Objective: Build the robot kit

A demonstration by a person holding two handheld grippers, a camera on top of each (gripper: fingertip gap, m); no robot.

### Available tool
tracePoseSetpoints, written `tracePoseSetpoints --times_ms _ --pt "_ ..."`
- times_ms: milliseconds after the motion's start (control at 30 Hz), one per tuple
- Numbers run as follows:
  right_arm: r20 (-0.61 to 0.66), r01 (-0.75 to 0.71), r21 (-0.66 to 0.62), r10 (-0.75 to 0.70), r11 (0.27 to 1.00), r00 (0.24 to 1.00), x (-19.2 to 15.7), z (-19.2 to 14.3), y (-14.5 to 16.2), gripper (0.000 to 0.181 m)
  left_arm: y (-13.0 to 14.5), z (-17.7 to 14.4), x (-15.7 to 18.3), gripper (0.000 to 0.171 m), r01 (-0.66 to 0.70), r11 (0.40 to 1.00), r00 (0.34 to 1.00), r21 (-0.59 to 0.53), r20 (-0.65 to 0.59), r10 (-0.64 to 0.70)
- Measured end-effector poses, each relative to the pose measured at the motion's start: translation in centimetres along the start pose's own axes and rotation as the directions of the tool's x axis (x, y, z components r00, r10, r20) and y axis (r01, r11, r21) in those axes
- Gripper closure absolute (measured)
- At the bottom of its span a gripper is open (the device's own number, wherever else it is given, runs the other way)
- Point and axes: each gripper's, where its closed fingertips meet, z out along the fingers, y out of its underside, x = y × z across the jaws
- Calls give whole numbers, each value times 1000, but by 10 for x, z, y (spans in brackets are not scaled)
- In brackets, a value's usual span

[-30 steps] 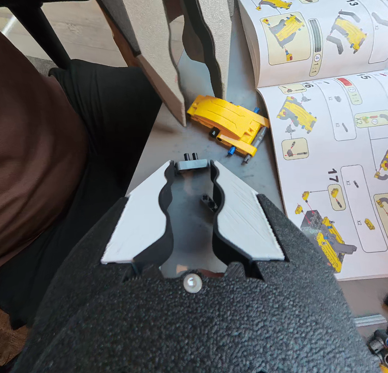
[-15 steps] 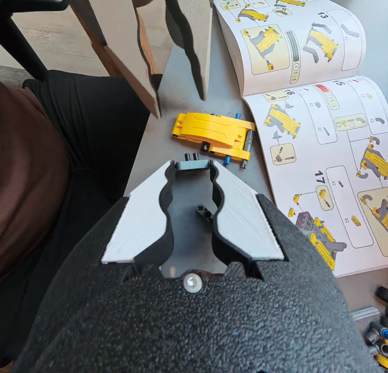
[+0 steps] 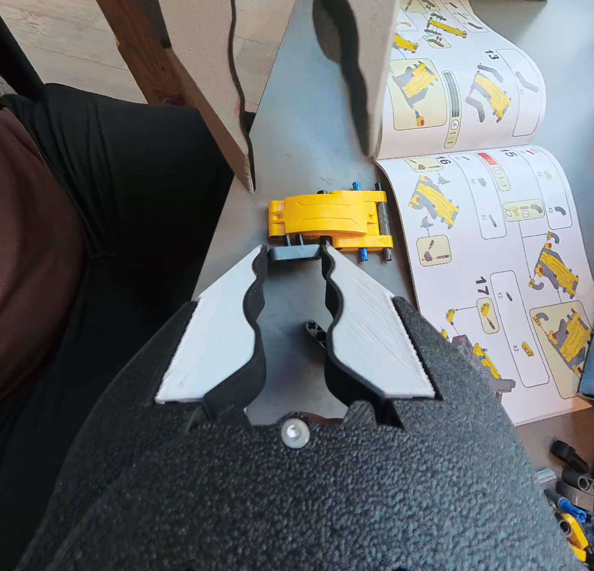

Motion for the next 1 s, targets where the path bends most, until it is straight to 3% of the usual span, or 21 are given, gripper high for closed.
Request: tracePoseSetpoints --times_ms 200,367,800,1000 --pt "11 -6 -17 6 1000 1000 0 1 3 148 5 17 -15 92 -125 989 991 -84 -49 121" --pt "24 -24 -14 24 1000 999 0 1 4 148 8 25 -8 96 -162 982 978 -97 -147 147" --pt "68 -13 -9 14 1000 998 -6 -1 6 147 2 25 -1 88 -171 982 973 -78 -169 156" --pt "69 4 -1 -4 1000 998 -8 -2 6 147 7 35 1 78 -189 970 967 -154 -202 157"
